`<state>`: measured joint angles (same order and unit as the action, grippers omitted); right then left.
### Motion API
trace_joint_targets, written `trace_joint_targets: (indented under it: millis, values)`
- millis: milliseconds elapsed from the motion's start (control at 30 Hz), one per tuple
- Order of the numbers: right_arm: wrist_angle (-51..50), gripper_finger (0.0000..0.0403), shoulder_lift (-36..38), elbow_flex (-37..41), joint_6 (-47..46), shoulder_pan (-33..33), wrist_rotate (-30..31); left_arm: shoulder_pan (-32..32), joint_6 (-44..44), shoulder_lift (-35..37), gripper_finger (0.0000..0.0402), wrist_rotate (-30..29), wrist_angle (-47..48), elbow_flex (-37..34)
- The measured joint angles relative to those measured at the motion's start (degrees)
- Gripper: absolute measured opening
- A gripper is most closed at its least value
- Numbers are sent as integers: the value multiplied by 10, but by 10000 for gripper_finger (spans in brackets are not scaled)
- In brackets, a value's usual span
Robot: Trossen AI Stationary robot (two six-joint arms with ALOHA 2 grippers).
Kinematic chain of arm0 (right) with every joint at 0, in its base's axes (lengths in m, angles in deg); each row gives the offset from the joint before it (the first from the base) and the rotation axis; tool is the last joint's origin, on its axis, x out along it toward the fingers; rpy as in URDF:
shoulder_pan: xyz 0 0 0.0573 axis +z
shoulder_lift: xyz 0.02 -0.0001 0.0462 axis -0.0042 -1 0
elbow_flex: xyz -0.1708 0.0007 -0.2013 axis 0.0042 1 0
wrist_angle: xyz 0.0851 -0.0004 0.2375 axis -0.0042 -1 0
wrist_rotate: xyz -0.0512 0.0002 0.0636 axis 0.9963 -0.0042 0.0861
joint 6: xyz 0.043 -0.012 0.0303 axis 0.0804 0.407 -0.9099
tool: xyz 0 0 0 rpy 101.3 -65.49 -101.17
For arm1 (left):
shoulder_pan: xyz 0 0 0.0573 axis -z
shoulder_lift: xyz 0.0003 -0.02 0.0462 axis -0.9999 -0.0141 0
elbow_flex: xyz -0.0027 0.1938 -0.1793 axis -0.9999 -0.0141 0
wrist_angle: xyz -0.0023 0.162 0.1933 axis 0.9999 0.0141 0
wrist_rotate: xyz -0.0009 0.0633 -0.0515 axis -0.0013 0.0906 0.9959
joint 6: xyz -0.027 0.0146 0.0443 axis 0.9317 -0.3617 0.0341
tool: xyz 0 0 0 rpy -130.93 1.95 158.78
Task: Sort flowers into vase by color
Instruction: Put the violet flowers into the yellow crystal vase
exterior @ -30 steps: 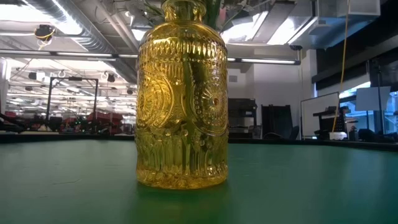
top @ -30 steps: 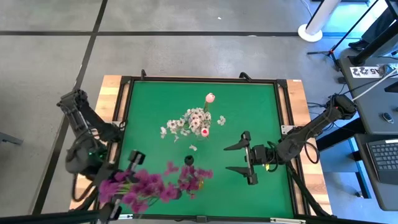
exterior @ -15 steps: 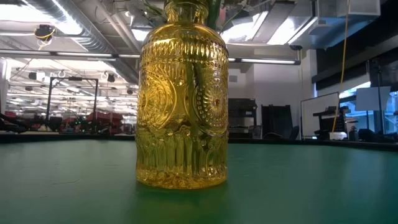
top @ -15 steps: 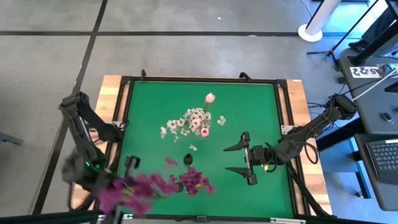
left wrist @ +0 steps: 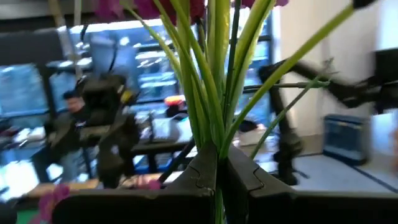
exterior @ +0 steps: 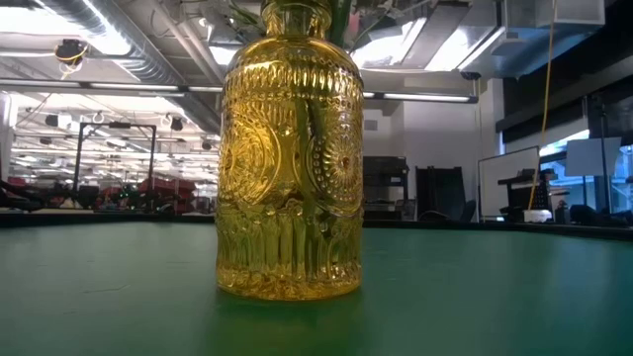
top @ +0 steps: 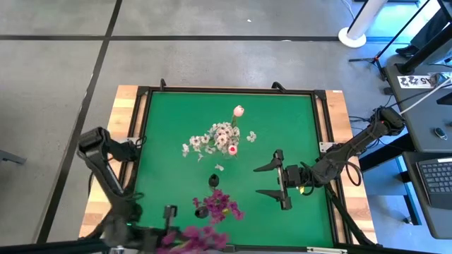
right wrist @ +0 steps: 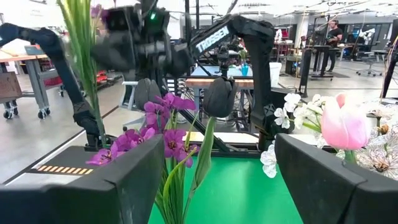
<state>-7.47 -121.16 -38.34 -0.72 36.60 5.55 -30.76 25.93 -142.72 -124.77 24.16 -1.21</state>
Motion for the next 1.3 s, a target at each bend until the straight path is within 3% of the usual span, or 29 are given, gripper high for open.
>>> trace_joint_targets:
  millis: [200,467,833,1033,1300]
  values:
    - [-1,303,0,0,-12,0,0,-47,-6,-63,0,-18,-92,0]
    - [-20,303,0,0,-22,0,0,-98,-79,-114,0,-50,-178,0]
    - [-25,303,-8,0,-28,0,6,-92,-191,-123,0,-138,-236,0]
    - [-25,303,-12,0,-27,0,10,-86,-248,-123,0,-141,-282,0]
    - [-25,303,-12,0,-27,0,10,-108,-194,-123,0,-110,-240,0]
